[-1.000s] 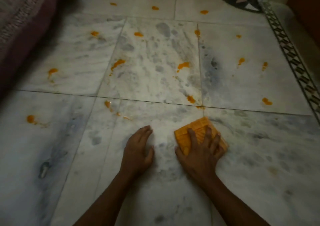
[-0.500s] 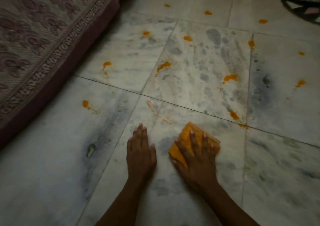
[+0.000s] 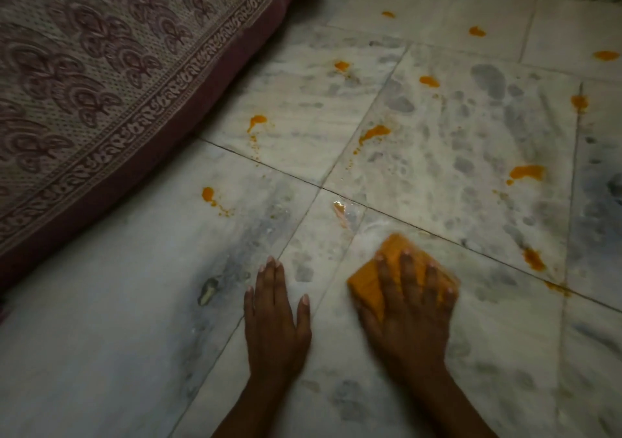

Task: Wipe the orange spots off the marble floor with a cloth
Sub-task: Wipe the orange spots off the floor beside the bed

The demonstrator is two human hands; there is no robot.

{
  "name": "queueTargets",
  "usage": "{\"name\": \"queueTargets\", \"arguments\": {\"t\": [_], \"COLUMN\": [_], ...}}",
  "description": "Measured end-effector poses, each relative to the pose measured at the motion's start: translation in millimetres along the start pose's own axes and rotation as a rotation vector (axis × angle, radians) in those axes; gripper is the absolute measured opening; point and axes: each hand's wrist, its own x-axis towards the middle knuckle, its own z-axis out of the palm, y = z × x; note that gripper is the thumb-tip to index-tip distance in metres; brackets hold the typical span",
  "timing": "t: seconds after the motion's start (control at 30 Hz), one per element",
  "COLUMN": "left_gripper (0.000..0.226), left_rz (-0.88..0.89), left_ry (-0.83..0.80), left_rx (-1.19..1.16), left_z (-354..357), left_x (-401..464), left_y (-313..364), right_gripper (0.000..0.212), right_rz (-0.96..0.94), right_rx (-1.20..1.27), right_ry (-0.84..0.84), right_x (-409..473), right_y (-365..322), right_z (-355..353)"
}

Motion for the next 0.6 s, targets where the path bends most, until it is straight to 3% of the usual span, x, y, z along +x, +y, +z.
{"name": "queueTargets", "arguments": {"t": [0.07, 0.13, 0.23, 0.33, 0.4, 0.5, 0.53, 0.6], "left_gripper": [0.074, 0.073, 0.072, 0.074, 0.077, 0.073, 0.071, 0.071], "left_rz": [-0.012, -0.057, -0.16, -0.14, -0.124, -0.292, -0.358, -0.409], "left_ry": [0.016, 0.048, 0.135, 0.071, 0.046, 0.115, 0.142, 0.161], "left_rx": [-0.055, -0.088, -0.084, 0.04, 0.11, 0.142, 0.154, 0.17], "left_z": [-1, -1, -1, -17, -27, -29, -26, -20], "left_x": [7, 19, 48, 57, 67, 87, 93, 99], "left_y": [0, -11, -40, -71, -93, -119, -122, -123], "right_gripper": [0.082, 0.081, 0.075, 0.075, 0.076, 0.082, 0.081, 0.071], "right_rz": [0.239, 0.325, 0.074, -0.205, -0.145, 0.253, 0.29, 0.122], "right_rx": [0.039, 0.1, 0.102, 0.048, 0.073, 0.096, 0.099, 0.13], "right_ry": [-0.007, -0.045, -0.011, -0.006, -0.003, -0.013, -0.044, 0.079], "right_x": [45, 94, 98, 25, 19, 104, 134, 147], "right_y": [-8, -48, -103, -82, -47, -53, -79, -133], "right_z": [7, 26, 48, 31, 12, 26, 36, 57]}}
